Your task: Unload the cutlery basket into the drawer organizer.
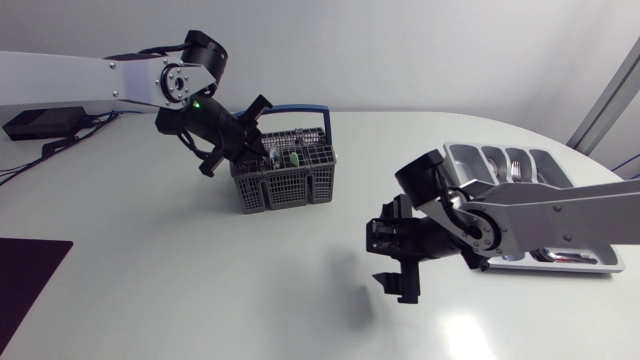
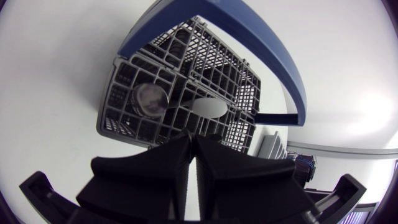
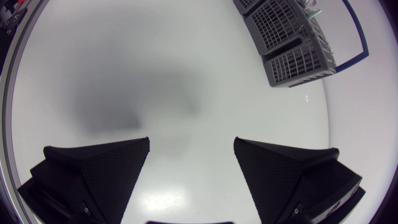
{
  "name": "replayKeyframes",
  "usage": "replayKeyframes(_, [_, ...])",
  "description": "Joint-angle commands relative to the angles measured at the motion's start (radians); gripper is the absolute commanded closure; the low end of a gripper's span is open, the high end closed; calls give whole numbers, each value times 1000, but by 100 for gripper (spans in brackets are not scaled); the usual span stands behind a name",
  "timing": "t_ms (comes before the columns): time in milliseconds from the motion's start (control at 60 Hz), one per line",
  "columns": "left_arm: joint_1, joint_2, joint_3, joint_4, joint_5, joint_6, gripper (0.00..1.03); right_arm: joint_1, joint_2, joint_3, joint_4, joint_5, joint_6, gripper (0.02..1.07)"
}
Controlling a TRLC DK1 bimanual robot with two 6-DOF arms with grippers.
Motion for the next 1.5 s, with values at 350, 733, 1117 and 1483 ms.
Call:
replayKeyframes(350, [24, -172, -66, 5, 61, -28, 99, 36, 27, 29, 2, 18, 31, 10])
replayKeyframes(733, [31, -315, -112, 14, 78, -30, 99, 50, 9, 31, 2, 18, 45, 9])
replayKeyframes(1117, [19, -396, -155, 20, 142, -30, 99, 49, -66, 92, -11, -15, 158, 10])
replayKeyframes(1483, [-30, -368, -183, 20, 199, -61, 99, 62, -92, 186, -1, -107, 393, 13])
